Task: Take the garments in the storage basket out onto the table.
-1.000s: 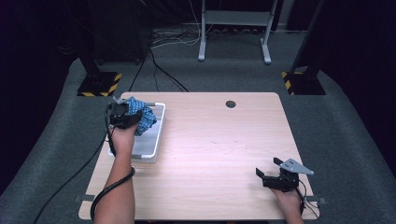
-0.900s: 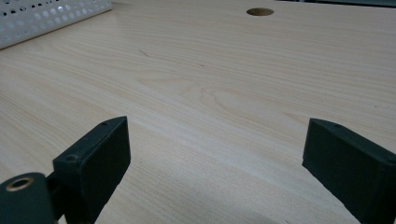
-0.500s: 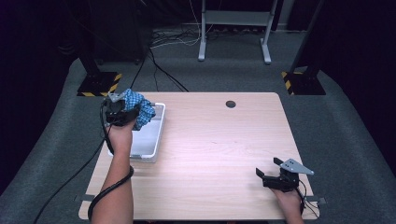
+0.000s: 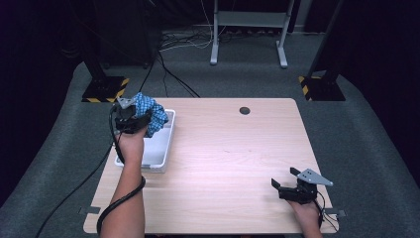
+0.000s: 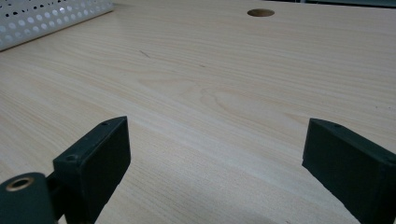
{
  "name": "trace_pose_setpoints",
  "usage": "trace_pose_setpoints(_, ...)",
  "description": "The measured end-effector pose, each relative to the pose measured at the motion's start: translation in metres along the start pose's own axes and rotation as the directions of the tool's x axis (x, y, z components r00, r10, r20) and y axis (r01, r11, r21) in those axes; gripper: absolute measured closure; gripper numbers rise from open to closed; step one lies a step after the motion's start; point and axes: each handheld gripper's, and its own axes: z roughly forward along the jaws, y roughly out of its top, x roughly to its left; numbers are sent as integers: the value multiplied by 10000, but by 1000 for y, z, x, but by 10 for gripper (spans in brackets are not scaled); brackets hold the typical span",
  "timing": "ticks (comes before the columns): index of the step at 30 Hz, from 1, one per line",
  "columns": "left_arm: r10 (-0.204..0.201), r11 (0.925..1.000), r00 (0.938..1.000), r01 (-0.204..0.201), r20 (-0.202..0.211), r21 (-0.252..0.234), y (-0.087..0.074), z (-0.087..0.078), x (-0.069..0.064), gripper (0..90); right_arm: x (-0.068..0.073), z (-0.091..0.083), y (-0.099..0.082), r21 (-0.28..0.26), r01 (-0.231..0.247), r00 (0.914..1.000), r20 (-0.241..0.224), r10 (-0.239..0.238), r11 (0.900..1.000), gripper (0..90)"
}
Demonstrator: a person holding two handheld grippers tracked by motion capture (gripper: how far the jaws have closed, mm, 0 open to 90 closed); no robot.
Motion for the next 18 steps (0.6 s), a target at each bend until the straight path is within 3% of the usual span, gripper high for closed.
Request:
trace_pose_setpoints(12,260,9995,9986,-252,468,-176,2,3,-27,522,0,0,0,-37,-38,10000,26,38,10000,66)
trace_pose_setpoints(18,208,9993,9979,-187,616,-330,3,4,-37,522,0,-1,0,-45,-56,10000,32,56,10000,66)
